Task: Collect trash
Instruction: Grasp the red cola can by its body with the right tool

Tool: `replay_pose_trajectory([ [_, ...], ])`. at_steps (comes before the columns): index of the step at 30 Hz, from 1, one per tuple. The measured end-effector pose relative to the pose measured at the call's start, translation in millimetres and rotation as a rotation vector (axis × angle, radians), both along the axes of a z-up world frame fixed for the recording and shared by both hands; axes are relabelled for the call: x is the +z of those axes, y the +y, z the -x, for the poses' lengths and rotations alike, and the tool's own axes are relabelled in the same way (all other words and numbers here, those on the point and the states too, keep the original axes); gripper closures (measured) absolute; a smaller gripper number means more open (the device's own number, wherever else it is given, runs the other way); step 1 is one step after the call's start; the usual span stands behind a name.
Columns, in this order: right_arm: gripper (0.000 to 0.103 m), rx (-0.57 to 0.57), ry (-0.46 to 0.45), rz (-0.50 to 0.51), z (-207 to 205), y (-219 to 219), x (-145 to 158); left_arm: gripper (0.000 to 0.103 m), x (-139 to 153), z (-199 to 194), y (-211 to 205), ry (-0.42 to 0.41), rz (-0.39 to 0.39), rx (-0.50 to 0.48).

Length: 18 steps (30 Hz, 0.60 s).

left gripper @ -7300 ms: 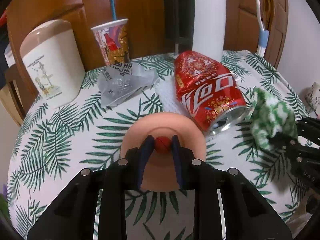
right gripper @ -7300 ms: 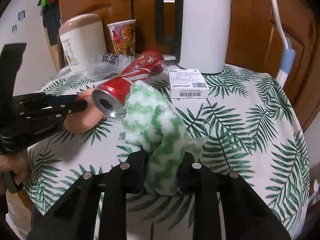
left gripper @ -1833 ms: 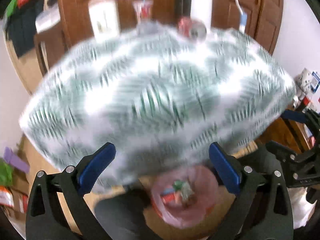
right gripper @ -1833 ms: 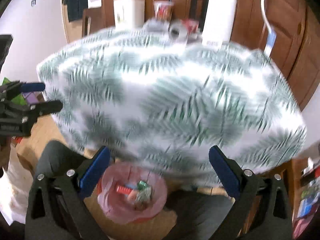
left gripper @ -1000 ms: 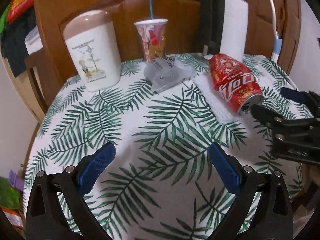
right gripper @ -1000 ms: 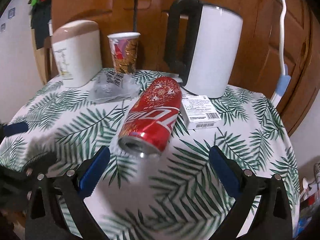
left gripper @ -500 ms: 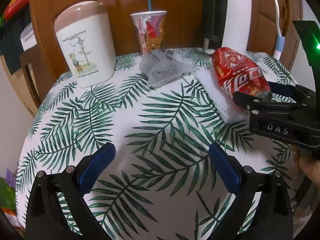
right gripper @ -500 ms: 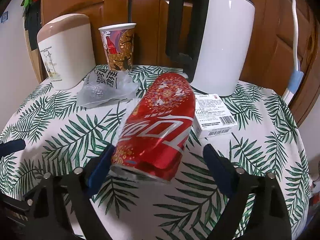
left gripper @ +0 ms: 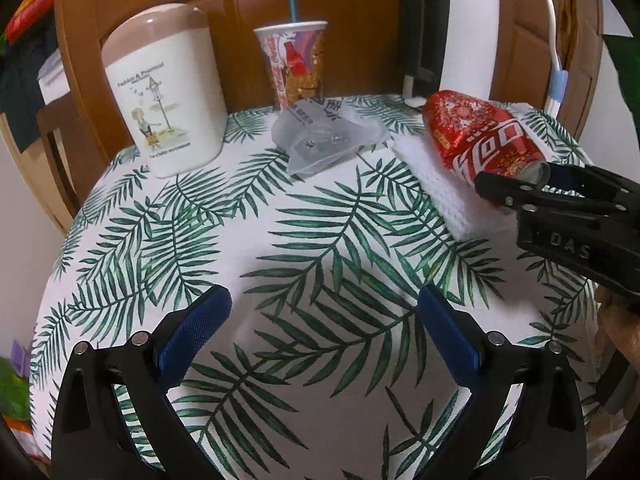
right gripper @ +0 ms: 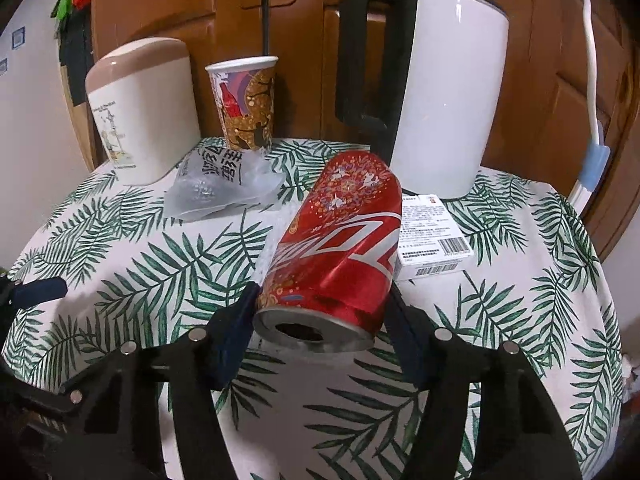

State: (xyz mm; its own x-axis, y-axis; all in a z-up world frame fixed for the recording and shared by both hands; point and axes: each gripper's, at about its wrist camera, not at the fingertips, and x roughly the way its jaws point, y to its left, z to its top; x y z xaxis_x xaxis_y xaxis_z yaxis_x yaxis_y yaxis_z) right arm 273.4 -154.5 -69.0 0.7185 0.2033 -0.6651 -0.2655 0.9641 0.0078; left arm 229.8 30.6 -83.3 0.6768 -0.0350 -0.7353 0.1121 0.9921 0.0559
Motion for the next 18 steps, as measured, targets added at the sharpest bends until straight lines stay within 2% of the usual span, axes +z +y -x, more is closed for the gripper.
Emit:
replay_pose_trajectory([
  [9,0.043,0.007,-0.034,-0.022,20,-28,6,0.006,-4,-4,-18,0.000,0.025,-0.020],
  [18,0.043,-0.037,-0.038,-0.018,38,-73,6,0.007,0,-30,-79,0.012,0.039,-0.123],
])
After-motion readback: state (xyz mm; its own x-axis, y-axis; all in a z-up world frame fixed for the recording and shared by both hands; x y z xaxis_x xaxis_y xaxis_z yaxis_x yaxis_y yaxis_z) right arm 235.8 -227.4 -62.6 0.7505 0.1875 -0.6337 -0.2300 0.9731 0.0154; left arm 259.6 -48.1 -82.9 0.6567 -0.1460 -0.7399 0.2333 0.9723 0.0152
